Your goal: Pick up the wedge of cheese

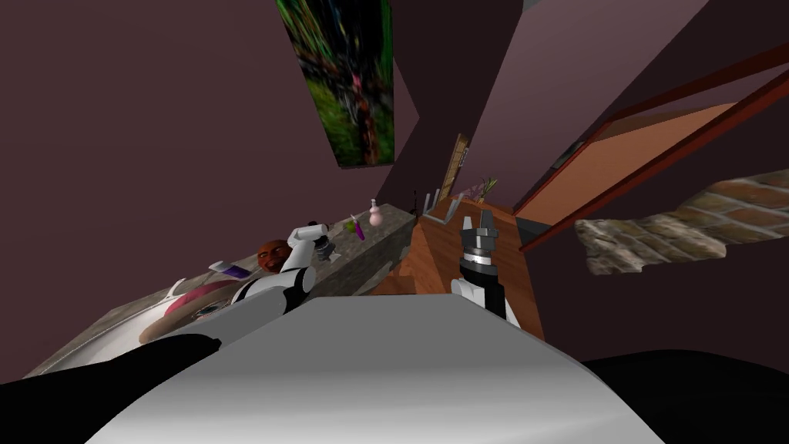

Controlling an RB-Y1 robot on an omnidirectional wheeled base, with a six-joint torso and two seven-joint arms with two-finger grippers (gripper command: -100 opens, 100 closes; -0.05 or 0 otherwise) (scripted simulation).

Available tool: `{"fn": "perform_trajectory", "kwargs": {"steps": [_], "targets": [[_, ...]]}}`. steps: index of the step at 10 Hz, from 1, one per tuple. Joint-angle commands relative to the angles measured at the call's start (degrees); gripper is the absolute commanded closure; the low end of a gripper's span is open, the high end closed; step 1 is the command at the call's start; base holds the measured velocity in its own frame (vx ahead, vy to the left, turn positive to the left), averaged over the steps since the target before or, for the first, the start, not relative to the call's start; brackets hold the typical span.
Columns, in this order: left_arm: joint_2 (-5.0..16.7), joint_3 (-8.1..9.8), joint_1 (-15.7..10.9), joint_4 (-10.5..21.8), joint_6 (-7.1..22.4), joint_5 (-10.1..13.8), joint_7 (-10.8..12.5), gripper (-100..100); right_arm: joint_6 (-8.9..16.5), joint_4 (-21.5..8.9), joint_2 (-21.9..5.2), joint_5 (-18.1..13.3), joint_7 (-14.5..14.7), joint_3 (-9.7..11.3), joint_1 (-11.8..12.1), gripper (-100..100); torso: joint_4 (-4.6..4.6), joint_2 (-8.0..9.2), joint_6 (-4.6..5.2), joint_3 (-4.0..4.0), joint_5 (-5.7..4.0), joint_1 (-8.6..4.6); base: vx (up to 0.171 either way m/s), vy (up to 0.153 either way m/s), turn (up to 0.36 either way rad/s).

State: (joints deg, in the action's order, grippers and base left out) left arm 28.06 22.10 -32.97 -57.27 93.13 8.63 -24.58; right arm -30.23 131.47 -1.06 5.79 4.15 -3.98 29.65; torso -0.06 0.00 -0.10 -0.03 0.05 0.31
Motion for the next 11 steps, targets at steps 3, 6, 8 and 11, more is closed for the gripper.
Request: {"fn": "perform_trajectory", "kwargs": {"steps": [3, 6, 8, 11], "targets": [[-5.88, -4.33, -1.72, -5.24, 4.25, -2.5, 4.0, 100, 0.0, 0.0, -0.01, 0.0, 0.0, 0.0, -0.01, 0, -0.01, -0.01, 0.06, -0.01, 0.07, 0.22, 0.012, 0.134, 0.184], [-10.93, -7.99, -3.39, -9.19, 7.37, -4.63, 7.22, 100, 0.0, 0.0, 0.0, 0.0, 0.0, 0.0, -0.01, 0, 0.0, -0.03, 0.04, -0.02, 0.04, 0.19, 0.015, 0.116, 0.162], [-12.83, -9.21, -3.95, -10.5, 8.41, -5.34, 8.29, 100, 0.0, 0.0, 0.0, 0.0, 0.0, 0.0, -0.01, 0, -0.02, -0.06, 0.08, -0.04, 0.03, 0.09, 0.02, 0.081, 0.109], [-13.77, -9.91, -4.5, -11.01, 8.95, -5.74, 8.95, 0, 0.0, 0.0, 0.01, 0.0, 0.0, 0.02, -0.02, 0, -0.01, 0.03, 0.09, 0.01, -0.02, -0.14, 0.005, 0.029, 0.045]]}}
